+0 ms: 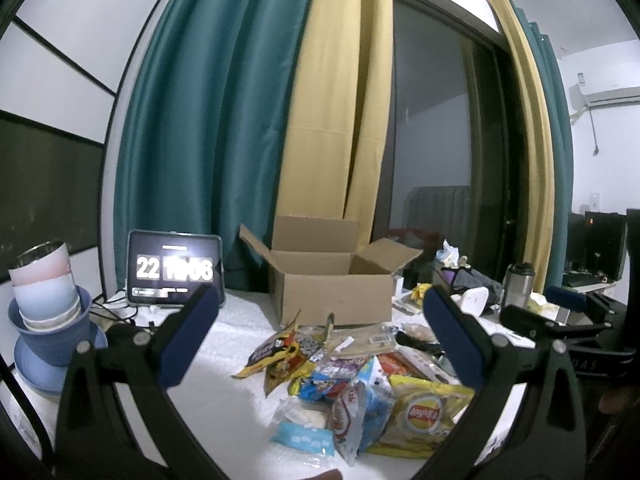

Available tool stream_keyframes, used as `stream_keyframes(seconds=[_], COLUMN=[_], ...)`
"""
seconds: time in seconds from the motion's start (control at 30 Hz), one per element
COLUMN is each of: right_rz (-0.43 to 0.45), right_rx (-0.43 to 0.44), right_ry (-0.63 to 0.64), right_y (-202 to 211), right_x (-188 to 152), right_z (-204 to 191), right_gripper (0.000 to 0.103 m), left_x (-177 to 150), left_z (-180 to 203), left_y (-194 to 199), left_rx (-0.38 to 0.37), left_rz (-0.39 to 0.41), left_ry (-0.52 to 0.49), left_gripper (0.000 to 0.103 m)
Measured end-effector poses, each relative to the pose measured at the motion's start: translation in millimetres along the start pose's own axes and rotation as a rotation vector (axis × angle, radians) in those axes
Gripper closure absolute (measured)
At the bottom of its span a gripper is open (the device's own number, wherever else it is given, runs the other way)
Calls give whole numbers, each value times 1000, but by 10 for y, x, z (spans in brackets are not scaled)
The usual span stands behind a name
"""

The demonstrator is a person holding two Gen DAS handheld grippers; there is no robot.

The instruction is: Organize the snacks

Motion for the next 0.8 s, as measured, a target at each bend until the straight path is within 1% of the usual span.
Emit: stream_keyframes(seconds=[0.23,0.27,0.3,0.43,0.6,0.67,0.8], right_rz=[-12,-14,-15,-34,-78,-111,-167], right_rx=[-4,-5,-5,-13,-29,-37,-47], right_ry=[-8,-9,-10,-17,-35,-45,-66], right_y=[-15,-21,-20,-59,-189,-289,-457], right_x=[-23,-30,-36,-95,-220,-307,-476], right_z=[5,8,15,42,136,193,287], right_gripper=[1,1,1,1,1,1,1], left_x=[-72,-73,-86,-163,-312,-389,-584], left_z=[29,53,58,117,227,296,472], left_y=[-26,-26,-28,-100,-280,-375,-577], left_rx=[-1,1,-2,-23,-55,-75,-115], left_rz=[17,34,25,5,-46,-85,-159], left_ry=[19,13,27,17,2,-7,-61], left_gripper=[0,0,0,0,0,0,0])
Point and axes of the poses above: each gripper's, at about its wrist camera, not at the fingertips, and y roughly against the way its jaws point, z to its right, x to its top, the point moved 6 cm from there along -y, roughly the way its jaws point, and after that the axes turned 15 degrees about -y, right-handed, at the moved point
